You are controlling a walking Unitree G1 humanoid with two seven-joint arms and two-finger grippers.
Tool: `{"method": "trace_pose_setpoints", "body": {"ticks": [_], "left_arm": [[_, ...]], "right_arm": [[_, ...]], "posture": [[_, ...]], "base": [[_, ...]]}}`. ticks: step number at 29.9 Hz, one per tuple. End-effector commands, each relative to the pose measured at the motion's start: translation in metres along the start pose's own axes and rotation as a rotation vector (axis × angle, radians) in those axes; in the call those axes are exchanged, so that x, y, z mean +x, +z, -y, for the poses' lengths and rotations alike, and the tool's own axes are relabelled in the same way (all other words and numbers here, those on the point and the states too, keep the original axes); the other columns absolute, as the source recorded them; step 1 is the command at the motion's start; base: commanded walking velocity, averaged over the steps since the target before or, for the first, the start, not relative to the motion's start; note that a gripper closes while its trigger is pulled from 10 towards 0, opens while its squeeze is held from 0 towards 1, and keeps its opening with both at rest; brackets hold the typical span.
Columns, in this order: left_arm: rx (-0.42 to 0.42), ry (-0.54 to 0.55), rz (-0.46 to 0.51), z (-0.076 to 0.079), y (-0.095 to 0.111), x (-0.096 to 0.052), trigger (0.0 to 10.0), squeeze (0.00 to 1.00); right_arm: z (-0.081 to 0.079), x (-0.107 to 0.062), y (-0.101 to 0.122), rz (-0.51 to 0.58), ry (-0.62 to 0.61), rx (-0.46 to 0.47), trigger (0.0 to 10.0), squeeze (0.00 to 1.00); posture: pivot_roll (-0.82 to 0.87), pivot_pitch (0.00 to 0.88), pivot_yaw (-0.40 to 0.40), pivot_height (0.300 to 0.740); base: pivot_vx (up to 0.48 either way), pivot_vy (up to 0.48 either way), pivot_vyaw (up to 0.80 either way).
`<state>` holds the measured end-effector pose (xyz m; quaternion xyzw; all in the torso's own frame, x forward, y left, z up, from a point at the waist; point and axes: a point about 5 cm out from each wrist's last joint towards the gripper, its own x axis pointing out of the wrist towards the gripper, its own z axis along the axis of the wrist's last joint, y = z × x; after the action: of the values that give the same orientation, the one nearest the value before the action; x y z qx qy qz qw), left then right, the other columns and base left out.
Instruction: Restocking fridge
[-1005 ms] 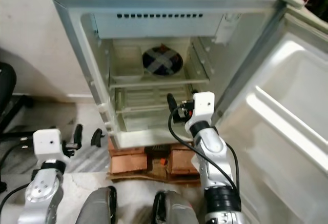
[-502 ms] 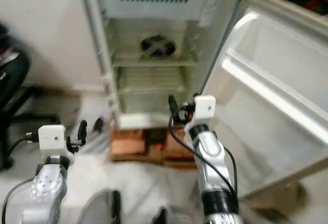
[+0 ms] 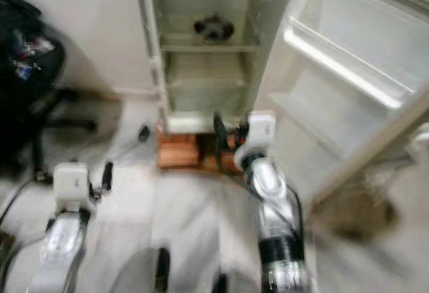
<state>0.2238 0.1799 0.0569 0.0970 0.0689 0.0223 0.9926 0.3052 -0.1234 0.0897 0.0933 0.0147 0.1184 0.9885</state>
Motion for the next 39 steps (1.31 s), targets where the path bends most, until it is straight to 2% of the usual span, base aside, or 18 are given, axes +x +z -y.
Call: {"method": "trace_pose_setpoints", "body": {"ticks": [1, 7, 12, 22, 27, 33, 39], "left_arm": [[0.035, -0.018, 0.042, 0.002, 0.009, 0.004, 10.0, 0.00], [0.021, -0.035, 0.025, 0.009, 0.003, 0.001, 10.0, 0.00], [0.010, -0.055, 0.015, 0.012, 0.001, 0.004, 10.0, 0.00], [-0.010, -0.059, 0.020, 0.014, 0.001, 0.007, 10.0, 0.00], [-0.012, -0.058, 0.023, 0.015, 0.001, 0.007, 10.0, 0.00], [-0.018, -0.056, 0.029, 0.013, 0.002, 0.007, 10.0, 0.00], [-0.022, -0.018, 0.035, 0.008, 0.002, 0.008, 10.0, 0.00]], "right_arm": [[-0.009, 0.004, 0.005, 0.026, 0.027, 0.004, 10.0, 0.00], [-0.014, 0.005, 0.006, 0.041, 0.049, 0.004, 10.0, 0.00], [0.001, 0.004, 0.001, 0.020, 0.006, 0.000, 10.0, 0.00], [0.008, 0.009, 0.004, 0.029, -0.006, -0.028, 10.0, 0.00], [0.004, 0.008, 0.000, 0.019, 0.021, -0.034, 10.0, 0.00], [-0.007, 0.015, 0.005, 0.046, 0.061, -0.035, 10.0, 0.00], [-0.006, 0.018, 0.008, 0.057, 0.065, -0.045, 10.0, 0.00]], "posture": [[0.22, 0.149, -0.055, 0.740], [0.20, 0.137, -0.059, 0.740], [0.18, 0.109, -0.082, 0.740], [0.17, 0.109, -0.098, 0.740], [0.17, 0.107, -0.096, 0.740], [0.16, 0.107, -0.079, 0.740], [0.16, 0.112, -0.078, 0.740]], "base": [[0.000, 0.000, 0.00], [0.000, -0.314, 0.00], [0.000, -0.480, 0.00], [0.000, -0.477, 0.00], [0.000, -0.471, 0.00], [0.000, -0.467, 0.00], [0.459, 0.000, 0.00]]}}
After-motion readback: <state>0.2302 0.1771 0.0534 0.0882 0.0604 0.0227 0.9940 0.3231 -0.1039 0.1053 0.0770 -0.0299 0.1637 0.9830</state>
